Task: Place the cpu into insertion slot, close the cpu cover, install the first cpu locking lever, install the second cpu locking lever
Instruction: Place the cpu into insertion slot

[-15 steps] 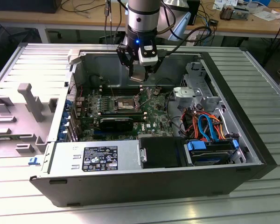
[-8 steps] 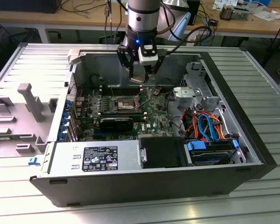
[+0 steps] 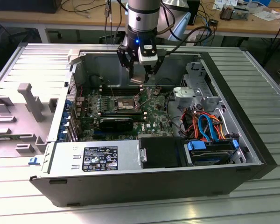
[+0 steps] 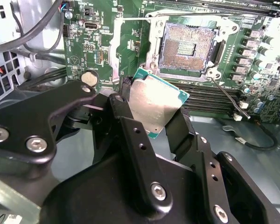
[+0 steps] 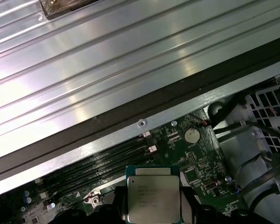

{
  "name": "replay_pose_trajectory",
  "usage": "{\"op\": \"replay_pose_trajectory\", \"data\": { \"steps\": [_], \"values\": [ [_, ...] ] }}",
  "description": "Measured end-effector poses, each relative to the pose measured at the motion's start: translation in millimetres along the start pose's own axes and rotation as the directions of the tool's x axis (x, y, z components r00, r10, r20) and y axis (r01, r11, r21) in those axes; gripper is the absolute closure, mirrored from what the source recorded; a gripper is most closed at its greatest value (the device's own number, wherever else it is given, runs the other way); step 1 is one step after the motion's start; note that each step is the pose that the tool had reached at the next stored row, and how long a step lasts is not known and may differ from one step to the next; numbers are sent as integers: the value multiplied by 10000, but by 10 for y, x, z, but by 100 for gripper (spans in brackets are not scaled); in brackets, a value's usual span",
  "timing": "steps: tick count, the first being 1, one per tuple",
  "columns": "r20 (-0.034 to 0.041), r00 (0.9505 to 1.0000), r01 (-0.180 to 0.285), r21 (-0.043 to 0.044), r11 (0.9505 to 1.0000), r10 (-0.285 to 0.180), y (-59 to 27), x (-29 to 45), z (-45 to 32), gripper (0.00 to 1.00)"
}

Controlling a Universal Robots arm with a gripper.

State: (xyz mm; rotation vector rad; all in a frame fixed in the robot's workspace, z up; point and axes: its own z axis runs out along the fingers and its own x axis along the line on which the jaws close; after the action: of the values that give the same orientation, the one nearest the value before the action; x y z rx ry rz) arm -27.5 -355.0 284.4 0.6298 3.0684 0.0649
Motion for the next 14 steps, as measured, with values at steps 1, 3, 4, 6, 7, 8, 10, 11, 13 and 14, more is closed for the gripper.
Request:
{"op": "replay_pose_trajectory", "data": {
  "steps": [1, 3, 4, 6, 7, 8, 10, 11, 13, 14],
  "values": [
    [2, 10000, -9, 3, 10000, 9, 0, 0, 0, 46],
    [6, 10000, -38, 10, 10000, 38, 0, 0, 0, 46],
    [8, 10000, -50, 12, 10000, 50, 0, 0, 1, 46],
    [11, 10000, -75, 16, 10000, 75, 0, 0, 1, 46],
    [11, 10000, -84, 17, 10000, 84, 0, 0, 1, 46],
    [12, 9999, -100, 18, 9999, 100, 0, 0, 1, 46],
    [14, 9999, -120, 21, 9999, 120, 0, 0, 1, 46],
    [15, 9999, -133, 22, 9999, 133, 0, 0, 2, 46],
    [18, 9999, -161, 24, 9999, 161, 0, 0, 2, 46],
    [19, 9999, -170, 25, 9999, 170, 0, 0, 2, 46]
  ]
}}
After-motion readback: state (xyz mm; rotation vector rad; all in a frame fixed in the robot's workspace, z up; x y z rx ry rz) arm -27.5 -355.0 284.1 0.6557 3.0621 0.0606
